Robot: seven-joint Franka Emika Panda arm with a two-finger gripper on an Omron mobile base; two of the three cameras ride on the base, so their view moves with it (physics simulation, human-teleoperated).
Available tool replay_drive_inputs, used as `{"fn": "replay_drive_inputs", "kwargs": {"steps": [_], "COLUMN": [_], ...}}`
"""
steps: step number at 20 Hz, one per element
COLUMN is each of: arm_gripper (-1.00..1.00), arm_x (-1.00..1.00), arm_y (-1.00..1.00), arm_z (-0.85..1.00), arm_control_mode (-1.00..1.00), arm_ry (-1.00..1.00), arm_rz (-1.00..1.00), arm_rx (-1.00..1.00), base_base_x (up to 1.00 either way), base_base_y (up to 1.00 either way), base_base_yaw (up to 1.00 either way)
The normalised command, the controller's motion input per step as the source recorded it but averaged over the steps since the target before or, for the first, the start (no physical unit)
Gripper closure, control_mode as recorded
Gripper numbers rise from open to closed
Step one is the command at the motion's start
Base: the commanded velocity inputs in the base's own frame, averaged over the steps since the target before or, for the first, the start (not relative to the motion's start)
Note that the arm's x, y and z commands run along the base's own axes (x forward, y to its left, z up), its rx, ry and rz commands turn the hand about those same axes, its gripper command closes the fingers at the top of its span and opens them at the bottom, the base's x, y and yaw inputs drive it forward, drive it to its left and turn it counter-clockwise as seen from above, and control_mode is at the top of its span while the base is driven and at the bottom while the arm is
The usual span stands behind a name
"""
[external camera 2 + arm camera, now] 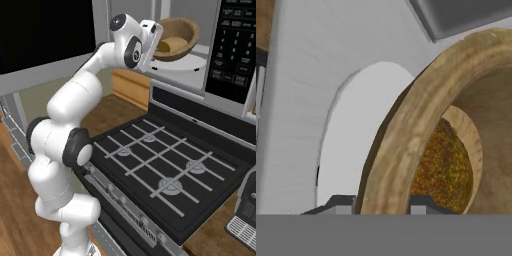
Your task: Pick the avocado from the sink and place it in the bowl. Then pick the bowl and place it in the microwave. Then close the microwave door and press the start button.
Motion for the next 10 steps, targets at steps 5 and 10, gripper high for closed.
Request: {"fn": "replay_drive_inputs", "kwargs": {"steps": [5,10], "arm_gripper": [1.0,1.0], "arm_x": [0.27,0.01], "arm_y": [-0.1,0.0], "arm_z": [-0.12,-0.26], "arm_control_mode": [-1.0,-1.0], "arm_ry": [0.0,0.0], "arm_rz": [0.0,0.0], "arm_rx": [0.0,0.0], "base_base_x": [0.0,0.0], "base_base_y": [0.0,0.0], "base_base_yaw": [0.0,0.0]}}
